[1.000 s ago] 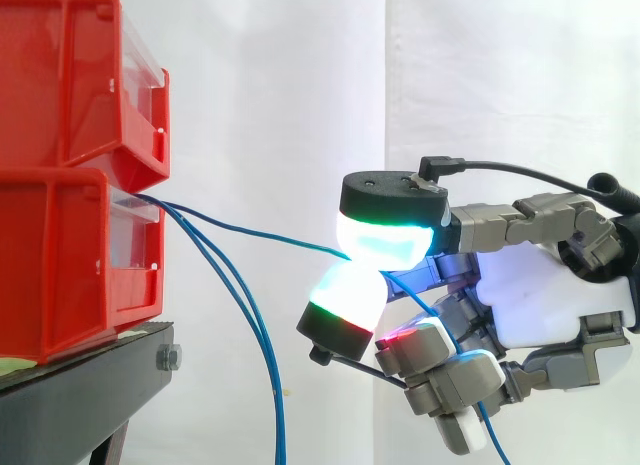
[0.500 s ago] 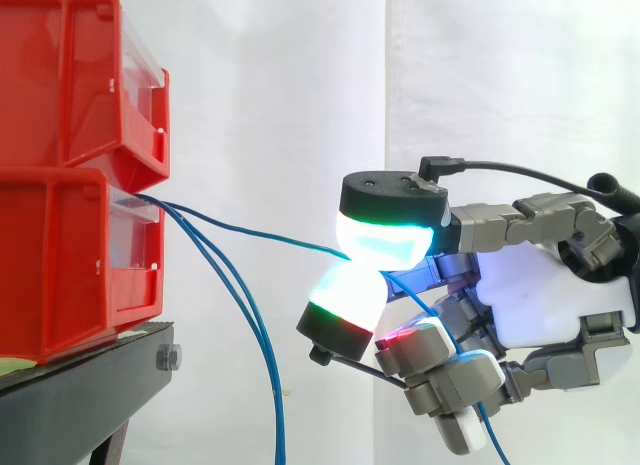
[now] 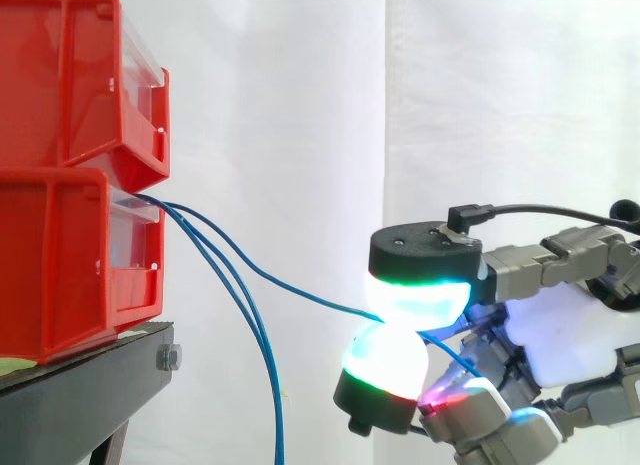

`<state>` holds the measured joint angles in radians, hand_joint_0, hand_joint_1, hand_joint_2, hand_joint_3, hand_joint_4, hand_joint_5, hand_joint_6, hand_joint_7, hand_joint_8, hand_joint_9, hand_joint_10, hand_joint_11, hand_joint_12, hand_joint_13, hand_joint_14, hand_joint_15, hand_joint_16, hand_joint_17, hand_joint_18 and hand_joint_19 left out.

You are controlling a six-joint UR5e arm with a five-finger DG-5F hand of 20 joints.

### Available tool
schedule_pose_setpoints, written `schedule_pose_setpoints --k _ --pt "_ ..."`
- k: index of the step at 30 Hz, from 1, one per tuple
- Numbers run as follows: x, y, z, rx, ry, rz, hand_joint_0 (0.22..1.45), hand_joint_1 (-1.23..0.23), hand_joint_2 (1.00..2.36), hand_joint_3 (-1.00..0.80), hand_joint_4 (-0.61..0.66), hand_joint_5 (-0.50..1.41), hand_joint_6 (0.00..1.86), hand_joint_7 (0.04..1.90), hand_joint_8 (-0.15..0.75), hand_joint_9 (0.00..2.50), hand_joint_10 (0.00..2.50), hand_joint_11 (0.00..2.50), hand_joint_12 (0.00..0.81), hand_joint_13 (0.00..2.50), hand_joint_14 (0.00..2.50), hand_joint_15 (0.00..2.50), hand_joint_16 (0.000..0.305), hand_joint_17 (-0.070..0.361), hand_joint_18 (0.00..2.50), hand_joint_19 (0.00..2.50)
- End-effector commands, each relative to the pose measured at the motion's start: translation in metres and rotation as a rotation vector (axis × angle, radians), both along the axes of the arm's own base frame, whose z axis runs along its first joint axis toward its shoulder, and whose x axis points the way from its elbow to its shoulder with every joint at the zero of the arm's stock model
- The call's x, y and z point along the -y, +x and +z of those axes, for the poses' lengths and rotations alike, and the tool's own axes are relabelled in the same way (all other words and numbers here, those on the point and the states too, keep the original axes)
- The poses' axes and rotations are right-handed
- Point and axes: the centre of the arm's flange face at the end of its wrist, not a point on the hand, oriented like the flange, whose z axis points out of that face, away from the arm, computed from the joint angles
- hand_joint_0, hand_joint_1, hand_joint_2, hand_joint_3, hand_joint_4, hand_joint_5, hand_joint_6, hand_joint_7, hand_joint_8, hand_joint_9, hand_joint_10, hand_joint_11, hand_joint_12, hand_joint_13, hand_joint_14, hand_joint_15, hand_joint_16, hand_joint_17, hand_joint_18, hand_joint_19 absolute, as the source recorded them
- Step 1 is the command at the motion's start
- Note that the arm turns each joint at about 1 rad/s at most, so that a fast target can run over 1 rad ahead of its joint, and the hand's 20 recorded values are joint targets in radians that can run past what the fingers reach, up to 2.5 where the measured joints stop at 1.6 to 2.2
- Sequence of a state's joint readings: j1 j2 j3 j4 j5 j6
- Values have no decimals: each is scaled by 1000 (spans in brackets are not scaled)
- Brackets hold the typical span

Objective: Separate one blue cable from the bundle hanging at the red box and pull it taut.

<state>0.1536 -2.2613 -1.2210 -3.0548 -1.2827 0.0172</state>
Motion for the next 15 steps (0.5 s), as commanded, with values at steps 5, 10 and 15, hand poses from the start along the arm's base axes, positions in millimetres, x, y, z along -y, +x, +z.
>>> schedule_pose_setpoints --k 5,10,15 --pt "-6 0 -1 -11 13 56 670 -737 1024 -12 -58 -207 914 1268 294 1053 12 1320 331 1152 12 1559 42 94 874 934" --pt "-6 2 1 11 14 57 669 -736 1024 -10 -58 -207 914 1268 294 1053 11 1319 325 1152 12 1560 41 93 871 943" --pt "-1 -5 10 23 16 52 669 -737 1025 -10 -58 -206 914 1268 294 1053 12 1318 331 1151 12 1562 41 92 868 946"
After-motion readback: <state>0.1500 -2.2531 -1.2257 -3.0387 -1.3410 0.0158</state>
